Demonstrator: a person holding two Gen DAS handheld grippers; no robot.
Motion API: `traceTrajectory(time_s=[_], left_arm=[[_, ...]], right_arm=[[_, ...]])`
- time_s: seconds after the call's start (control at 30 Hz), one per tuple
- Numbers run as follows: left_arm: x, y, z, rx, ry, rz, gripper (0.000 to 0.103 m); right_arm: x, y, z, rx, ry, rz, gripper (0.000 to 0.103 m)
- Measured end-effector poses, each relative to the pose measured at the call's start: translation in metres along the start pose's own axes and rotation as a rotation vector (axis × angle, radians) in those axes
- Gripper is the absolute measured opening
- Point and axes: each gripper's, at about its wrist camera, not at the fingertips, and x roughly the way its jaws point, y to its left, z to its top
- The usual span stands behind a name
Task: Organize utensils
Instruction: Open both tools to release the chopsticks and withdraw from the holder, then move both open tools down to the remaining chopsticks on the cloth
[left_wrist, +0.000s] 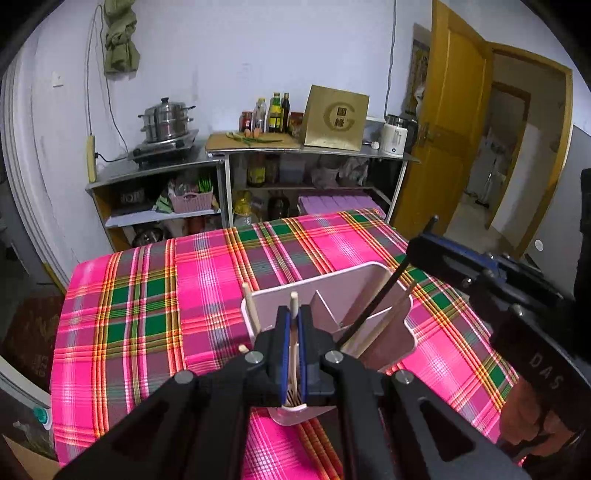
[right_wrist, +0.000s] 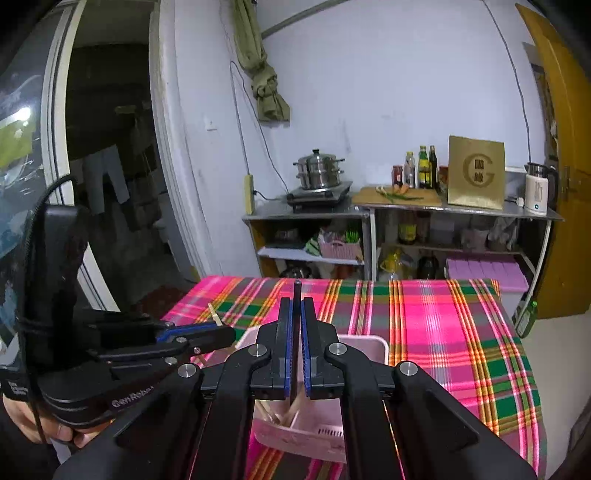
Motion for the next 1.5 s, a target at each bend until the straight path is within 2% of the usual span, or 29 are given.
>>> traceTrajectory(time_s=[0.2,0.27,0.33,0.37,0.6,0.77,1.13,1.3,1.5], left_arm=[[0.002,-0.003,-0.002,-0.007,0.023,0.007,0.005],[0.000,-0.004,-0.004,-0.009,0.026,-0.001,0.008],[-0.004,-0.004,-0.006,-0.009,0.020,-0.006,0.016],[-0.007,-0.005,-0.008,-0.007,0.016,-0.011,0.021],[-0.040,-0.006,-0.025,-0.034,-0.031,-0.025,0.023],[-0.070,-0.006,-0.059,-0.060,-0.071,-0.045,0.024],[-0.109,-0.016,-0.152,-0.089,-0.068,-0.027,0.023],[-0.119,-0.023,-0.187,-0.097,-0.052,-0.022,0.023],[-0.120,-0.026,-0.210,-0.097,-0.026,-0.006,0.023]], right_arm=[[-0.002,-0.002,-0.001,-0.014,0.017,0.008,0.004],[-0.005,-0.002,-0.001,-0.015,0.019,0.006,0.006],[-0.010,-0.003,-0.001,-0.007,0.013,0.008,0.021],[-0.014,-0.004,-0.001,-0.002,0.007,0.011,0.023],[-0.047,-0.007,-0.012,0.009,-0.009,0.014,0.023],[-0.083,-0.009,-0.037,0.019,-0.017,0.004,0.023],[-0.155,-0.007,-0.122,0.033,0.030,-0.020,0.026],[-0.170,-0.006,-0.152,0.054,0.059,-0.024,0.026],[-0.178,-0.009,-0.179,0.085,0.099,-0.030,0.026]])
